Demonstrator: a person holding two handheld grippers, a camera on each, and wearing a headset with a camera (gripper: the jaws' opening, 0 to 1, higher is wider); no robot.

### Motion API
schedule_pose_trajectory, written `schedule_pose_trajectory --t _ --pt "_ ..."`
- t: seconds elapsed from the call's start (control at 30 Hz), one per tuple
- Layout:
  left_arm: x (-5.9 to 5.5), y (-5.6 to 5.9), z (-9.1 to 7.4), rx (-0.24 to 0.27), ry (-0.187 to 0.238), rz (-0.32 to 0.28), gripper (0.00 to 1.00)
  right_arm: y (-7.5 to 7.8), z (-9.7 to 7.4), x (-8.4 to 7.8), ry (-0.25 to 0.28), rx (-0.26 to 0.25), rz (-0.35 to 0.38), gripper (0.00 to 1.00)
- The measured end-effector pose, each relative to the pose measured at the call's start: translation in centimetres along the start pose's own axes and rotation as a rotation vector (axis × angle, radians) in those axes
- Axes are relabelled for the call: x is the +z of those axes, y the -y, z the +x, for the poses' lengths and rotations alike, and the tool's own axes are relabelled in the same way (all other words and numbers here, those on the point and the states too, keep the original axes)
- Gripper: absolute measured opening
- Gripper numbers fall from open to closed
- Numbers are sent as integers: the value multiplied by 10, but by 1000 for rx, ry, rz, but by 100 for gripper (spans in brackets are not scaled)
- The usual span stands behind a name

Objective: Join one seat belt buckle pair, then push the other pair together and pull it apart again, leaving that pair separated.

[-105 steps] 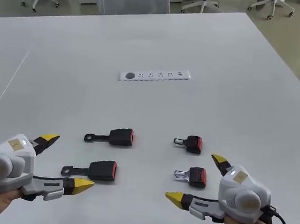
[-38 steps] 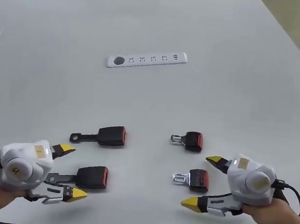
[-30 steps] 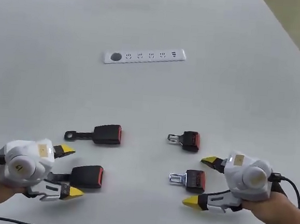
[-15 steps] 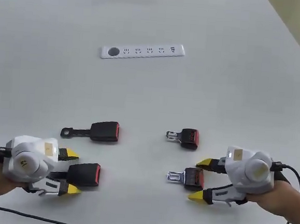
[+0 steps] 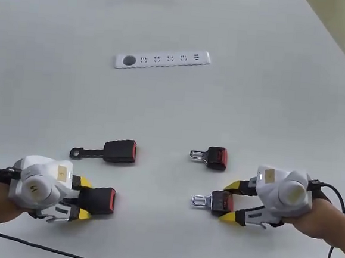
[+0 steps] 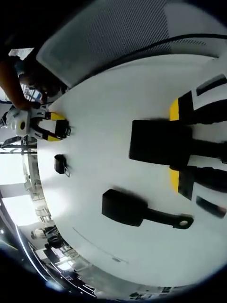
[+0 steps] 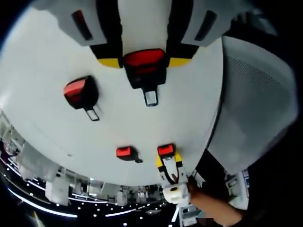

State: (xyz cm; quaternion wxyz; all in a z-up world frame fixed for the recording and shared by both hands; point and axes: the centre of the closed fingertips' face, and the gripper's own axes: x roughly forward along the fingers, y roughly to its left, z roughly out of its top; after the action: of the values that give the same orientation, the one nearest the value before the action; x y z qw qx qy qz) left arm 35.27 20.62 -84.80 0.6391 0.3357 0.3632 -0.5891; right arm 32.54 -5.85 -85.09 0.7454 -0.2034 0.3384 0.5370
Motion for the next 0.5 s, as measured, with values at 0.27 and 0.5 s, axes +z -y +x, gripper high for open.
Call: schedule_pose_trajectory --t 0.27,0.5 --pt "-2 -3 1 -2 -17 -7 35 1 0 -1 42 13 -3 34" --pt "-4 -4 2 -7 -25 -7 34 2 2 2 71 25 -7 34"
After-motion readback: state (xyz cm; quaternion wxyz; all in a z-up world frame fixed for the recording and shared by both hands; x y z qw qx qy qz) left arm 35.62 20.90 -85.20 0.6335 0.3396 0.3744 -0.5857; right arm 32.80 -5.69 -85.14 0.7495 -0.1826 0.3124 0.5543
